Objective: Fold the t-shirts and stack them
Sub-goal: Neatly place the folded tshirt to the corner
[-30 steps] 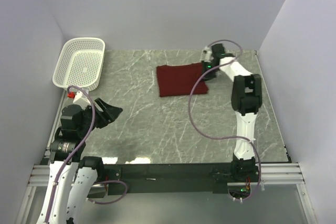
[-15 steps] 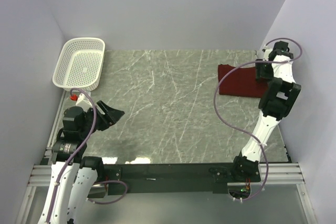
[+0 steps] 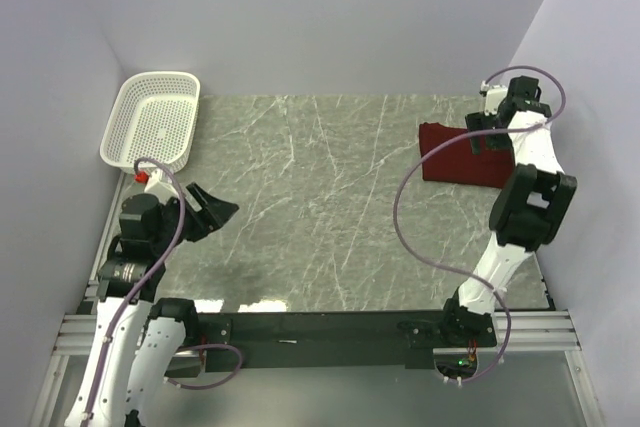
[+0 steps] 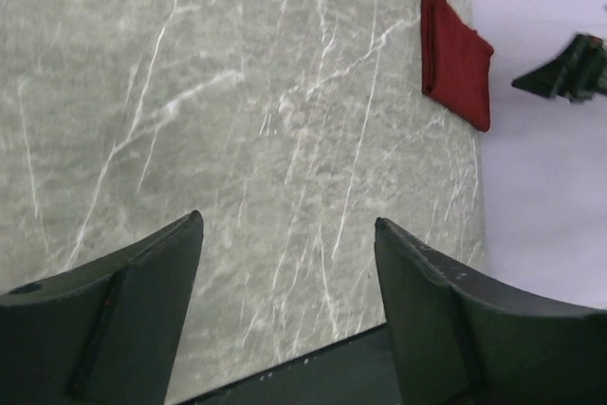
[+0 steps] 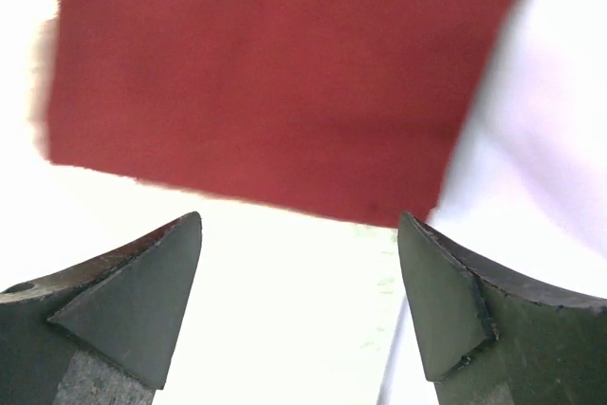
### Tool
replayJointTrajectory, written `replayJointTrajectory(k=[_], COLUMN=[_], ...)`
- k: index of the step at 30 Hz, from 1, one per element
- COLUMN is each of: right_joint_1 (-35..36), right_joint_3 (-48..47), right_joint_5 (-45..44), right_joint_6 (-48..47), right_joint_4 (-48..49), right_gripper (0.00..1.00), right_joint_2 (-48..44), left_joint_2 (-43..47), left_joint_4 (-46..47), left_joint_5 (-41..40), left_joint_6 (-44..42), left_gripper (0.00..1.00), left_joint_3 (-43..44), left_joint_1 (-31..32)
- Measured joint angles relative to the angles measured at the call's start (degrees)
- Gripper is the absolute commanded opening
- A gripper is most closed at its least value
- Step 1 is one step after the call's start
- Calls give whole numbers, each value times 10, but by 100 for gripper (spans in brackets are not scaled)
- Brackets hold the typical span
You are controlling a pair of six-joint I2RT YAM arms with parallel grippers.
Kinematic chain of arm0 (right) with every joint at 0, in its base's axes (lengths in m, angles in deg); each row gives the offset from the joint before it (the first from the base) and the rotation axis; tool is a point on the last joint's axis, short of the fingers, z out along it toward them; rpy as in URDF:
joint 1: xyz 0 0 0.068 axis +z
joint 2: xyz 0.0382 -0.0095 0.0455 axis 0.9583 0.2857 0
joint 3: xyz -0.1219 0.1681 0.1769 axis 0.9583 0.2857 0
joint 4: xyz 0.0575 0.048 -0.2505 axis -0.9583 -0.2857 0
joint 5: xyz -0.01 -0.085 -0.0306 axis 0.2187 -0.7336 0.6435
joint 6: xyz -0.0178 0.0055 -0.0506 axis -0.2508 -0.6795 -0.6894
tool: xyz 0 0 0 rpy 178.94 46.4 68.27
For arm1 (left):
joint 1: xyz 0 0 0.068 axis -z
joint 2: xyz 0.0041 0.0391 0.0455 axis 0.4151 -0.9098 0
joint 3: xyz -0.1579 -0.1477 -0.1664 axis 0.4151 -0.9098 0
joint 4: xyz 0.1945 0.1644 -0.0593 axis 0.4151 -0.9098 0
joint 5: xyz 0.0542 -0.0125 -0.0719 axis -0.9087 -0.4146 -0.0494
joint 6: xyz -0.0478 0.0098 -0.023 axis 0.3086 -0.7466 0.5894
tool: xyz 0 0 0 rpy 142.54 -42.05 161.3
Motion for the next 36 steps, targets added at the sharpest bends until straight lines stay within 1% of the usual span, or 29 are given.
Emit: replayJointTrajectory(k=[3, 4, 5, 8, 9, 10, 11, 14, 17, 21, 26, 28, 30, 36], right_joint_1=[11, 18, 26, 46, 49, 49, 47, 34, 17, 13, 12, 12, 12, 12], right_joint_3=[77, 109, 145, 244, 275, 308, 336, 403, 446, 484, 511, 515, 522, 540], right_joint_5=[78, 102, 125, 177, 188, 192, 189, 153, 91, 0, -84, -103, -113, -120], right_joint_6=[-11, -11, -7, 16, 28, 42, 59, 123, 197, 280, 335, 345, 348, 348], right_joint_4=[3, 7, 21, 56, 67, 85, 101, 143, 179, 209, 206, 201, 201, 191], right_gripper=[92, 92, 92, 93, 95, 99, 100, 100, 100, 100, 100, 100, 99, 96], right_joint_2=[-109, -152, -196, -318, -358, -396, -431, -528, -610, -689, -738, -748, -756, -769], left_joint_2=[-33, -50, -70, -138, -154, -174, -185, -198, -197, -162, -60, -26, -11, -6], left_joint_4=[29, 45, 55, 69, 71, 76, 79, 78, 78, 82, 100, 100, 100, 102], left_joint_5=[-2, -4, -11, -51, -60, -71, -80, -103, -134, -169, -185, -189, -191, -193], left_joint_6=[-5, -7, -9, -17, -19, -25, -30, -51, -84, -124, -151, -155, -158, -164], left_gripper=[87, 92, 99, 99, 100, 99, 99, 99, 99, 99, 99, 100, 100, 99], left_joint_3=[13, 16, 19, 38, 43, 48, 51, 66, 88, 87, 30, 12, 8, 8], left_joint_1=[0, 0, 0, -9, -17, -34, -49, -98, -114, -107, -104, -102, -99, -87])
